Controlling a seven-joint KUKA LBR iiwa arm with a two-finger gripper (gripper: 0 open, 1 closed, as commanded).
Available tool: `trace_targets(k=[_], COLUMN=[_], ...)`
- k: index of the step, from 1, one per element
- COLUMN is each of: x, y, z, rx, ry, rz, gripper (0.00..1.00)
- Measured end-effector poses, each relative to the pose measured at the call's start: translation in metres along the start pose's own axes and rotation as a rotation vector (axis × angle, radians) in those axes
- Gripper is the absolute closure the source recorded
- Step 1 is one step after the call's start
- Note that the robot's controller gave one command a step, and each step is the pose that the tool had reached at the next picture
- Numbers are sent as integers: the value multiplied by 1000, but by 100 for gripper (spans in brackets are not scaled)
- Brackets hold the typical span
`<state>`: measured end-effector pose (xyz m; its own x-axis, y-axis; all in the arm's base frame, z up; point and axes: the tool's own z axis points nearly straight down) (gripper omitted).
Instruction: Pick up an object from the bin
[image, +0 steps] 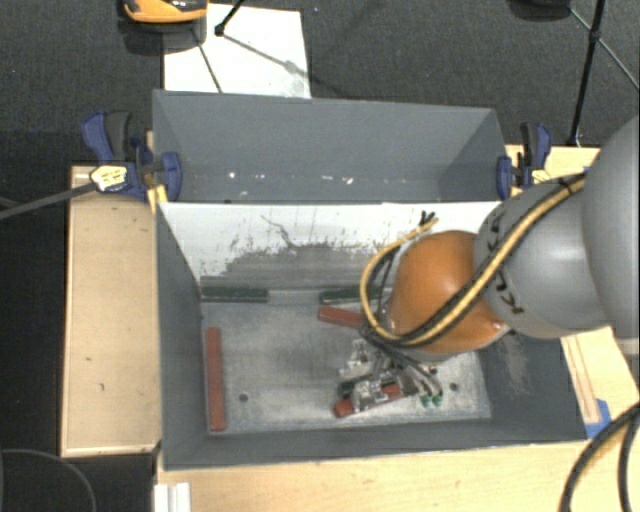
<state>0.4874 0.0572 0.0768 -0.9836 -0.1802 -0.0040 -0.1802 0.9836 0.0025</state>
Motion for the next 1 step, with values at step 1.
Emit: trace_targets(k=[1], x=[-2], y=[7], z=[-154], rx=[2], ry=[-1], rz=[27], gripper=[100])
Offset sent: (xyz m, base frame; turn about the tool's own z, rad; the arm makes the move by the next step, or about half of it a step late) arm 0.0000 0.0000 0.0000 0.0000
